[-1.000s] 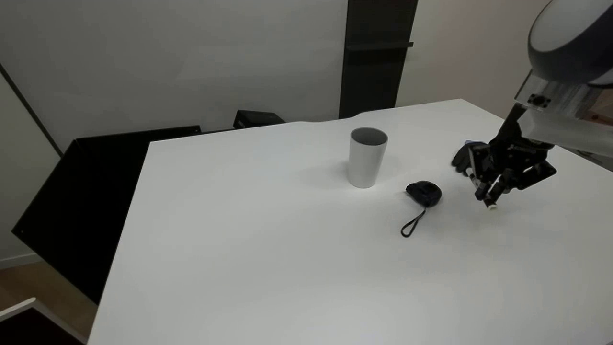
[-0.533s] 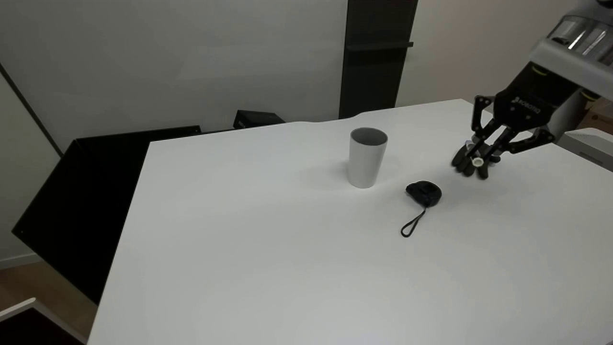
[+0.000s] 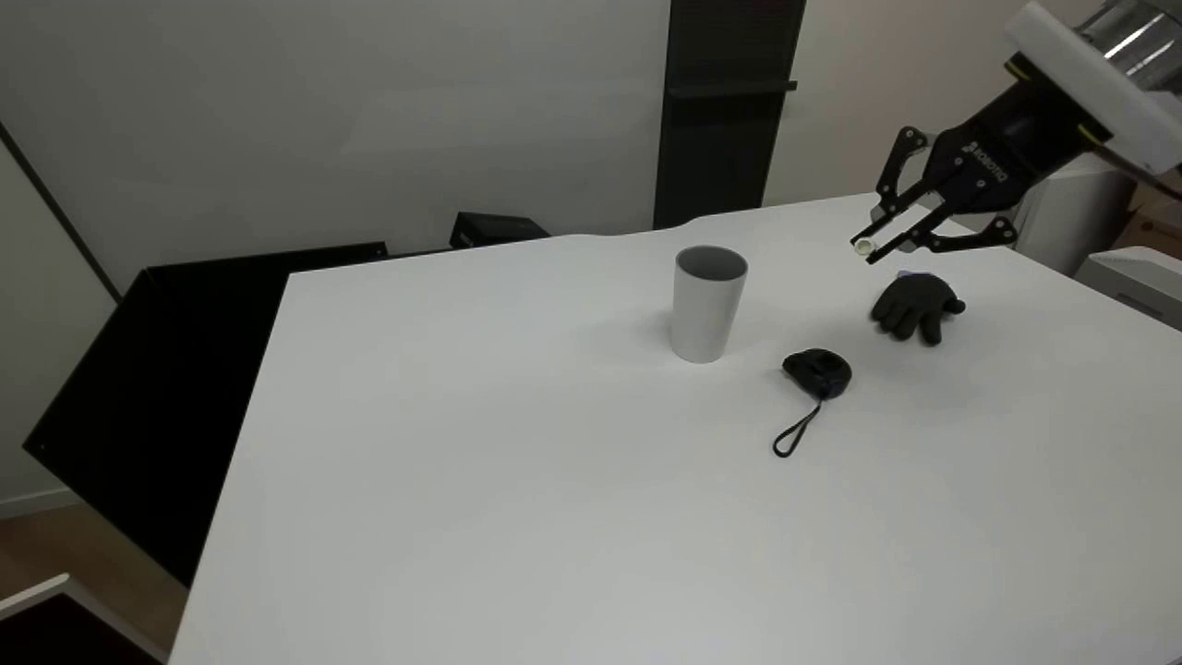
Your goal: Put the marker inside the mug cup then put it back on the table
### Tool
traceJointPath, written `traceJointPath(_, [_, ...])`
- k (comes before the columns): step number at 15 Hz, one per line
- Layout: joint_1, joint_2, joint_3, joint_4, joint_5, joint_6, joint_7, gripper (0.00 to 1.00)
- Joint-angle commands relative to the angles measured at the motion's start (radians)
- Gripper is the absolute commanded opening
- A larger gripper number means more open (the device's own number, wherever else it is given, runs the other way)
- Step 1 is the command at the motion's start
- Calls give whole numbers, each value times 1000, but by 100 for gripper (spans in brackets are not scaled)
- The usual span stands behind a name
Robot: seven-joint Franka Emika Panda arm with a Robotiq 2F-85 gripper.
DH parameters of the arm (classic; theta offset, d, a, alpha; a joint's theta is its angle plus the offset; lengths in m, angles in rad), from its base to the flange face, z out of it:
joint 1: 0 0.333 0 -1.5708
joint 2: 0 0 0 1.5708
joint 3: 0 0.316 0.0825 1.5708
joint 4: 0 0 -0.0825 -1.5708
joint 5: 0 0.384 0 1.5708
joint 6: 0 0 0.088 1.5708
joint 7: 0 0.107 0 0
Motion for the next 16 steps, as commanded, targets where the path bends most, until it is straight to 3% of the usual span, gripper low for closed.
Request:
traceJointPath(1, [15, 19, -5, 81, 88, -119, 17, 7])
traceJointPath(9, [44, 112, -8, 212, 224, -329, 39, 7])
traceJointPath(16, [61, 273, -7, 350, 261, -367, 61, 7])
